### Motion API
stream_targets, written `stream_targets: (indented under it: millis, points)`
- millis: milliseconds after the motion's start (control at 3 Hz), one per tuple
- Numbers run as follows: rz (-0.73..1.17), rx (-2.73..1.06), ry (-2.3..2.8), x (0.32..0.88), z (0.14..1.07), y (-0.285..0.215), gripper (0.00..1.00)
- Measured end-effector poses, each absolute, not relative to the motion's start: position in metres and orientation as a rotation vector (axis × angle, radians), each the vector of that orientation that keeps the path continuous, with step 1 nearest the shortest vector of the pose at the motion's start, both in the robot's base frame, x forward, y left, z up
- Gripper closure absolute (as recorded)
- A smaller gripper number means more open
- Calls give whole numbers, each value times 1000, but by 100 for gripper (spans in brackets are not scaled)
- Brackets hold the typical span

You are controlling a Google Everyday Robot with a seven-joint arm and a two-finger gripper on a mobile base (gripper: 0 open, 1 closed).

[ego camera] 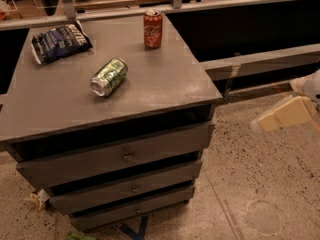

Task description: Move coke can near blue chip bag

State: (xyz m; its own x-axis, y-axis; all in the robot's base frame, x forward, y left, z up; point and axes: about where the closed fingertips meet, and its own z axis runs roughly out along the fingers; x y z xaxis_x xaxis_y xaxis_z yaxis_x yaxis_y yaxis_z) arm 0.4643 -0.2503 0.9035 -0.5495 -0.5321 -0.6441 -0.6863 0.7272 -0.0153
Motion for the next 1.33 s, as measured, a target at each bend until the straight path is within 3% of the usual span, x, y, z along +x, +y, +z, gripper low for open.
stream_targets:
  millis: [333,1000,1333]
  points:
    - [361,-751,2187,492,894,-255,0]
    - [232,-568,1928,582,912,-275,0]
    - [232,-568,1928,582,912,-275,0]
